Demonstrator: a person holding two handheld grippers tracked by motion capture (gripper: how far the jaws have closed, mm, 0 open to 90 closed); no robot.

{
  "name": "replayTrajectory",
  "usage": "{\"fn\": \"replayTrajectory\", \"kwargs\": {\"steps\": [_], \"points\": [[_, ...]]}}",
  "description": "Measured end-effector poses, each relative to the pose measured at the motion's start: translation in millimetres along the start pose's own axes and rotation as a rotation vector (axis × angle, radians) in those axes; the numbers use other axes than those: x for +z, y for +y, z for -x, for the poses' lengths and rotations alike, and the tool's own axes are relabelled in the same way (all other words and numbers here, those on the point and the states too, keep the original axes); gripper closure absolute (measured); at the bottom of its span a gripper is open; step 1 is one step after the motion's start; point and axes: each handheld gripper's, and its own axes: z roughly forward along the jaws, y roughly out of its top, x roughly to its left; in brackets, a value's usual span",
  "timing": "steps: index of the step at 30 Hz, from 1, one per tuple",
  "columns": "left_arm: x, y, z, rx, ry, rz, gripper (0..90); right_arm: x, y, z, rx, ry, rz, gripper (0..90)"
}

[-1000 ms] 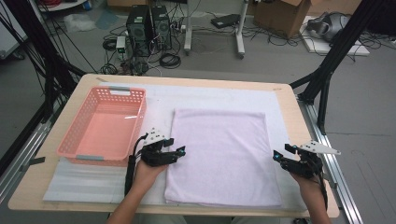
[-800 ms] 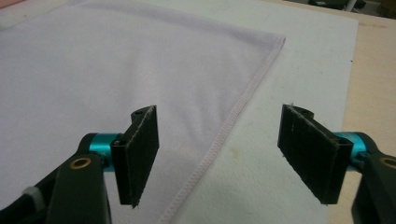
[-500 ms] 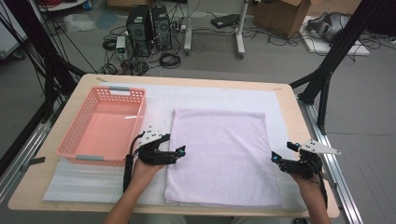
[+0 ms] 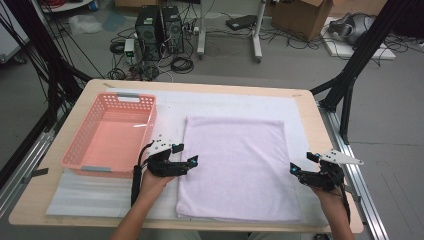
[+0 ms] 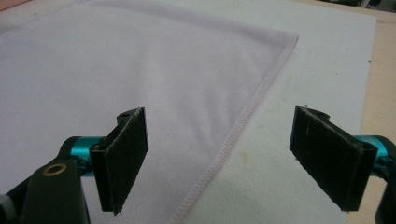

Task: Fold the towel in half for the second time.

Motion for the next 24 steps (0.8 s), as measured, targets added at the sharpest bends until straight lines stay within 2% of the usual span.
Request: {"fn": "replayTrajectory", "kwargs": {"steps": [4, 6, 8, 10, 11, 14, 16, 18, 24], "points": [[1.2, -0.4, -2.4, 0.021, -0.032, 0.034, 26.4, 3.1, 0.1, -0.6, -0.001, -0.003, -0.011, 18.2], [2.3, 0.5, -2.2, 0.044, -0.018, 0.054, 27.2, 5.4, 0.2, -1.1, 0.000, 0.003, -0.016, 18.2], [3.4, 1.7, -1.8, 0.047, -0.005, 0.057, 27.3, 7.7, 0.5, -1.5, -0.005, 0.004, -0.028, 18.2], [6.1, 5.5, -1.0, 0.048, -0.001, 0.004, 27.0, 9.1, 1.3, -1.0, -0.010, 0.011, -0.035, 18.2], [7.7, 7.3, -0.1, 0.049, -0.002, -0.005, 25.5, 9.3, 1.9, -1.0, -0.009, 0.012, -0.034, 18.2], [14.0, 14.7, 2.1, 0.057, 0.029, -0.008, 18.6, 10.5, 3.7, 0.2, 0.000, 0.017, -0.031, 18.2], [19.3, 20.7, 0.3, 0.054, 0.031, -0.002, 18.7, 12.2, 5.7, 2.1, 0.006, 0.019, -0.031, 18.2], [25.8, 27.5, -3.6, 0.060, 0.062, -0.014, 19.3, 15.1, 8.5, 4.3, 0.009, 0.017, -0.036, 18.2], [45.0, 37.9, -26.9, -0.024, 0.104, -0.057, 19.6, 30.1, 19.9, 16.1, 0.036, 0.008, -0.061, 18.3]]}}
